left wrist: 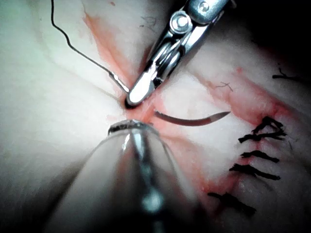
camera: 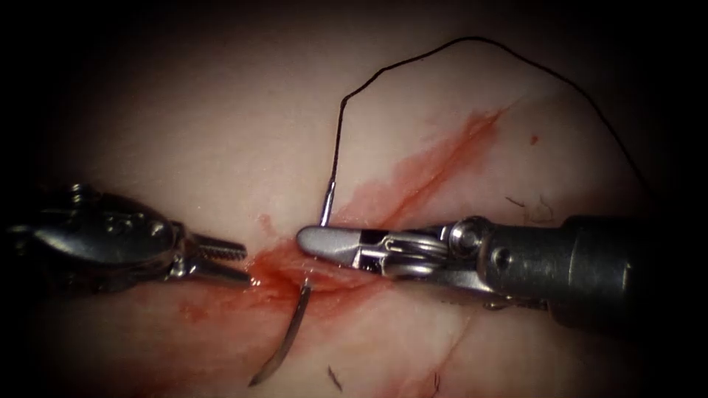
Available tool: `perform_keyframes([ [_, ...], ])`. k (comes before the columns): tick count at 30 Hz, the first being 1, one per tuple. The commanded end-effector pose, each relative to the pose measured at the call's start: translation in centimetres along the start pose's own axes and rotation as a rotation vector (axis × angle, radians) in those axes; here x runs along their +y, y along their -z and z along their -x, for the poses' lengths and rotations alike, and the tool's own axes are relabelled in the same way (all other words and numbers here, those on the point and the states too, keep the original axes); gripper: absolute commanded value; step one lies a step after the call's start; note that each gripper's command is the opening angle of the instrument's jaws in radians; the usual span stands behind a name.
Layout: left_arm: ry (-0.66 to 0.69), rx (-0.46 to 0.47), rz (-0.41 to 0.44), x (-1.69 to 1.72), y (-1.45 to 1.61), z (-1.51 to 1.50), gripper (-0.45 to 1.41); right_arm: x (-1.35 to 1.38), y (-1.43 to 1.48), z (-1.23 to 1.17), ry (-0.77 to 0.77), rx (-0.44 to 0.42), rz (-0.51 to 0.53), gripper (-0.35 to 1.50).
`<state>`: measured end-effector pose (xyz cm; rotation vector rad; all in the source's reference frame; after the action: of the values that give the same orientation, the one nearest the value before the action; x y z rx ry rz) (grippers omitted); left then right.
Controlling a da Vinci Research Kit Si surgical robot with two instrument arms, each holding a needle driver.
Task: Wound Closure
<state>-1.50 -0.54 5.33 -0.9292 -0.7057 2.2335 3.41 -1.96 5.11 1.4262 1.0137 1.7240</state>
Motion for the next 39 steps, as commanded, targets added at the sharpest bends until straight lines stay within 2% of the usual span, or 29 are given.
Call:
perform_keyframes([
  [1, -0.006, 0.010, 0.008, 0.00, -0.03, 0.00, 0.14, -0.01, -0.10, -0.02, 0.007, 0.000, -0.002, -0.35],
  [4, -0.039, 0.031, 0.020, 0.01, 0.00, -0.02, 0.15, -0.04, -0.11, -0.03, -0.014, 0.009, -0.003, -0.35],
  [6, -0.193, 0.072, 0.045, 0.04, 0.03, -0.05, 0.17, -0.10, -0.10, -0.06, -0.056, 0.024, -0.013, -0.35],
  [7, -0.193, 0.072, 0.045, 0.04, 0.03, -0.05, 0.17, -0.10, -0.10, -0.06, -0.056, 0.024, -0.013, -0.35],
  [8, -0.328, 0.107, 0.078, 0.06, 0.03, -0.07, 0.17, -0.13, -0.08, -0.08, -0.084, 0.033, -0.017, -0.35],
  [10, -0.428, 0.135, 0.096, 0.07, 0.01, -0.08, 0.15, -0.14, -0.07, -0.09, -0.097, 0.036, -0.018, -0.35],
  [13, -0.680, 0.170, 0.170, 0.10, -0.12, -0.06, 0.20, -0.14, -0.07, -0.10, -0.121, 0.040, -0.018, -0.35],
  [15, -0.720, 0.167, 0.186, 0.12, -0.21, 0.00, 0.20, -0.14, -0.06, -0.10, -0.121, 0.040, -0.018, -0.35],
  [16, -0.736, 0.165, 0.193, 0.12, -0.29, 0.04, 0.29, -0.14, -0.06, -0.10, -0.121, 0.040, -0.018, -0.35],
  [18, -0.748, 0.164, 0.195, 0.13, -0.33, 0.06, 0.32, -0.14, -0.06, -0.09, -0.121, 0.040, -0.018, -0.35],
  [19, -0.786, 0.163, 0.202, 0.13, -0.41, 0.08, 0.42, -0.14, -0.06, -0.09, -0.122, 0.040, -0.021, -0.35],
  [27, -0.825, 0.159, 0.238, 0.16, -0.48, 0.08, 0.57, -0.15, -0.07, -0.10, -0.129, 0.061, -0.032, -0.35],
  [32, -0.827, 0.177, 0.252, 0.20, -0.46, 0.04, 0.56, -0.15, -0.08, -0.10, -0.134, 0.080, -0.033, -0.35],
  [39, -0.843, 0.273, 0.269, 0.35, -0.34, -0.22, 0.54, -0.14, -0.07, -0.11, -0.146, 0.084, -0.037, -0.35],
])
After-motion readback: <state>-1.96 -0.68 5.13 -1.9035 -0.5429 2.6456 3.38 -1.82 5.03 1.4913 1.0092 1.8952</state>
